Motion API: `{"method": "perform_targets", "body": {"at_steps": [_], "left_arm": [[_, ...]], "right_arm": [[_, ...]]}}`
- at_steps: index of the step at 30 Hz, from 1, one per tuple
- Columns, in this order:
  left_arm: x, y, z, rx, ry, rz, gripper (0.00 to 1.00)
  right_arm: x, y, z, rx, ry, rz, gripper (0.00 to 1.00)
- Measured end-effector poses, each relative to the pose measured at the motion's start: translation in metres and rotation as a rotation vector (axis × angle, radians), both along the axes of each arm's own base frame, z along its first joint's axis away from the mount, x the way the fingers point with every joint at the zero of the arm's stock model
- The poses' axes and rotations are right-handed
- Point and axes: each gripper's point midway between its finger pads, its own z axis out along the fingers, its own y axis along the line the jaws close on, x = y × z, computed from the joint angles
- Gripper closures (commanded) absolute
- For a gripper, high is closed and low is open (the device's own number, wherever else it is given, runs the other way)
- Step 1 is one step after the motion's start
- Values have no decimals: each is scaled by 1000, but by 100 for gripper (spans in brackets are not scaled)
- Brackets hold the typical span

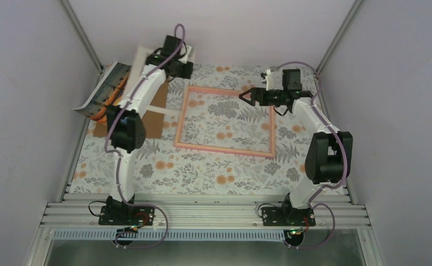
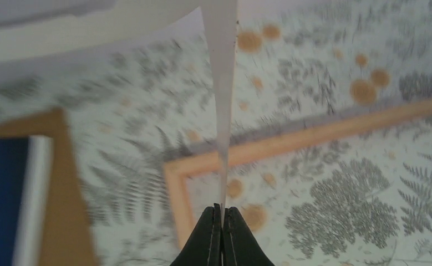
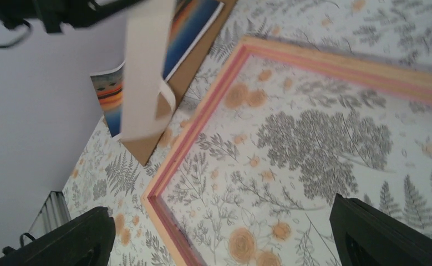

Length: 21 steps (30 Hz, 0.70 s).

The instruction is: Put the photo into the frame

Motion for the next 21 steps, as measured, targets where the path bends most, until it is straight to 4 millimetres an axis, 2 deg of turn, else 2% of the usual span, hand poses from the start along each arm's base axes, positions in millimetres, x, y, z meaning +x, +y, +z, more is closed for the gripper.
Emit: {"method": "perform_targets", "body": {"at_steps": [2,4,6,8,13,15,17,19,21], "left_arm": [[-3,-27,-45,-6,111,-38,98],[-5,-47,-74,-27,181,-70,98],[-6,-60,-90,-50,222,-94,98],[-6,-72,-97,-83,246,-112,97],[-2,-88,-85,-206,256,-153,90],[-2,-93,-79,-249,257,-175,80],[-2,-98,-77,-295,263,-198,57],[-2,-104,-77,-328,269,-225,39],[-3,-109,-77,-357,274,-249,29]], "right_arm": [[0,-7,-15,16,52,-25,3],[2,-14,-28,35,103,-50,3],[6,-18,-38,51,136,-66,4],[11,-18,-46,72,160,-69,4],[31,-8,-74,128,235,-49,3],[40,-3,-84,148,259,-40,1],[51,5,-93,174,279,-23,0],[60,12,-99,196,286,-2,0],[67,20,-103,219,292,20,0]]}}
